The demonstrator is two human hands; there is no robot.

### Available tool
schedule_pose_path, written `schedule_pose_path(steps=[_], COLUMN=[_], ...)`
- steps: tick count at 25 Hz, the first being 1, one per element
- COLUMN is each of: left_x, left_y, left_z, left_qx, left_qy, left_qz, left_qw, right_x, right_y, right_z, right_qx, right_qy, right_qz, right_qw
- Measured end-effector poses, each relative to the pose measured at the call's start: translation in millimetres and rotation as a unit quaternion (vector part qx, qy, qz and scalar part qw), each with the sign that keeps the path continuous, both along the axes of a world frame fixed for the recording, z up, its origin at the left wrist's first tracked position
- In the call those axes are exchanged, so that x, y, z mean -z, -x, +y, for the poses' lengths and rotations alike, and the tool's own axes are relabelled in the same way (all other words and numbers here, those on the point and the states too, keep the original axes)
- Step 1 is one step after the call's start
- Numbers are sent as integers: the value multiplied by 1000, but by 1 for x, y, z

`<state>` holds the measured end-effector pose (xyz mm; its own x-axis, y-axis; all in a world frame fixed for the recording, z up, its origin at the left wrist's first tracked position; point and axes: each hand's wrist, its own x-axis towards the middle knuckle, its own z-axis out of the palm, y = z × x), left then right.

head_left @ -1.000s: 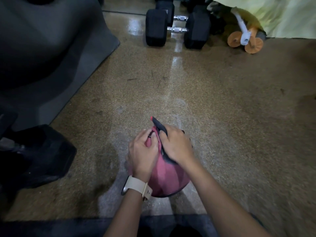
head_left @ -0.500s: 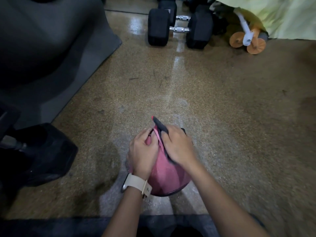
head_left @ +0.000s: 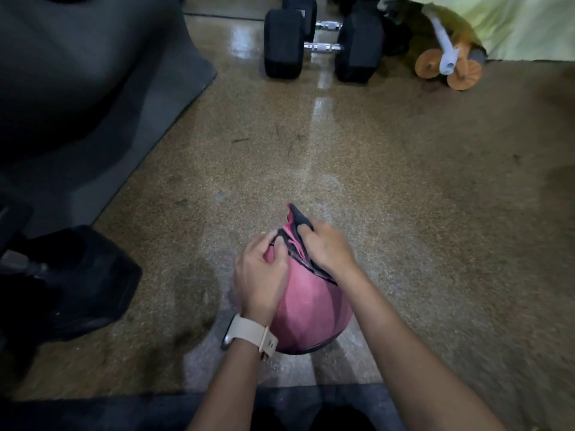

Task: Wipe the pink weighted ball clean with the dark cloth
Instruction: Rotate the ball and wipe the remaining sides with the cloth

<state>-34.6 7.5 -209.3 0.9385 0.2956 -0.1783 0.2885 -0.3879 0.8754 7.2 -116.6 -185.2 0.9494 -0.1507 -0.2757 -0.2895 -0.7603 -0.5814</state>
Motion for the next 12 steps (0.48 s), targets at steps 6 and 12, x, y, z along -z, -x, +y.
schedule_pose_path(steps=[6, 12], left_x=[6, -1], left_y=[-7, -1], left_z=[2, -4], left_qx=[-9, -30], left_qy=[19, -9], left_qz=[8, 18], left_qw=[1000, 999], right_x=[18, 18], right_y=[125, 51], right_z=[24, -19], right_qx=[-16, 175], right_qy=[15, -171], right_qz=[-225, -77], right_qw=[974, 967])
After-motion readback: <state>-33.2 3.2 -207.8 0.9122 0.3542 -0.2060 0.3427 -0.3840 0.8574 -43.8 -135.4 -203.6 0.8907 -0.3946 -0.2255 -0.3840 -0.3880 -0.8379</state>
